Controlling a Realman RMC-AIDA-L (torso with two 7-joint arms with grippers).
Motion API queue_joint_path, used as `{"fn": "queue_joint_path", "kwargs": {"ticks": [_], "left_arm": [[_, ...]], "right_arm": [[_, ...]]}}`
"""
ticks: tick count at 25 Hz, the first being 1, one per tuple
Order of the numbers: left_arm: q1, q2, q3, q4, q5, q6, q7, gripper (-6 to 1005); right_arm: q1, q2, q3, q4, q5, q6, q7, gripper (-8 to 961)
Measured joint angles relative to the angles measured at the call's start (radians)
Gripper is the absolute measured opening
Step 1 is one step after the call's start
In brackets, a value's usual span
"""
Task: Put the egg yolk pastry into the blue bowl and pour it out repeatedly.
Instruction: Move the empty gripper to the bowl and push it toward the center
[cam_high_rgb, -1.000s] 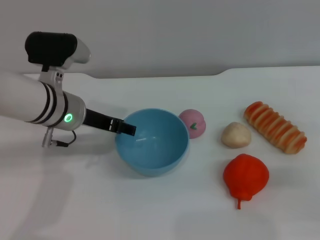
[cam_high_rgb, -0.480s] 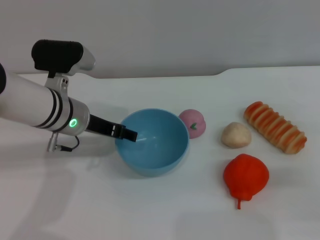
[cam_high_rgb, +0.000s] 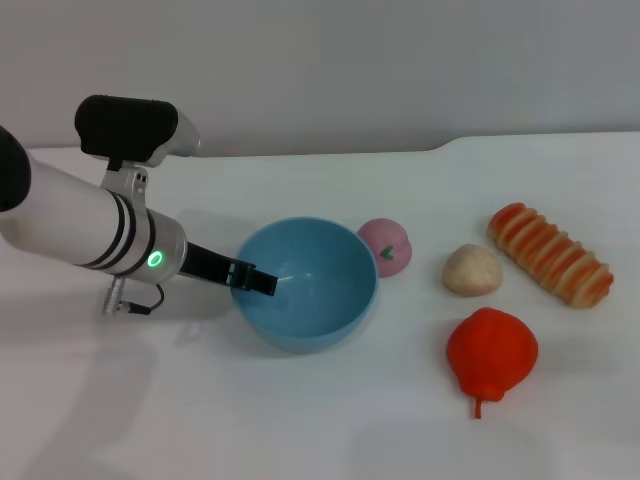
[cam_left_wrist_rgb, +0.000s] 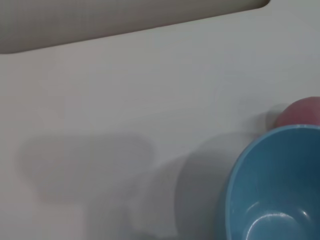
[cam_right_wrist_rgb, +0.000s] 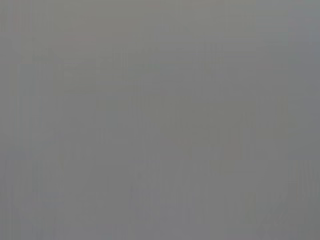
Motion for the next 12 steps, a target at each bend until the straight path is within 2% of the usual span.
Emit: {"fn": "queue_joint_path", "kwargs": {"ticks": [12], "left_arm": [[-0.037,-0.003,0.009,0.071,0.0,0.009,-0.019,800]], "right_arm": [[0.001,0.0,0.0,0.0,0.0,0.0,0.0,509]]}}
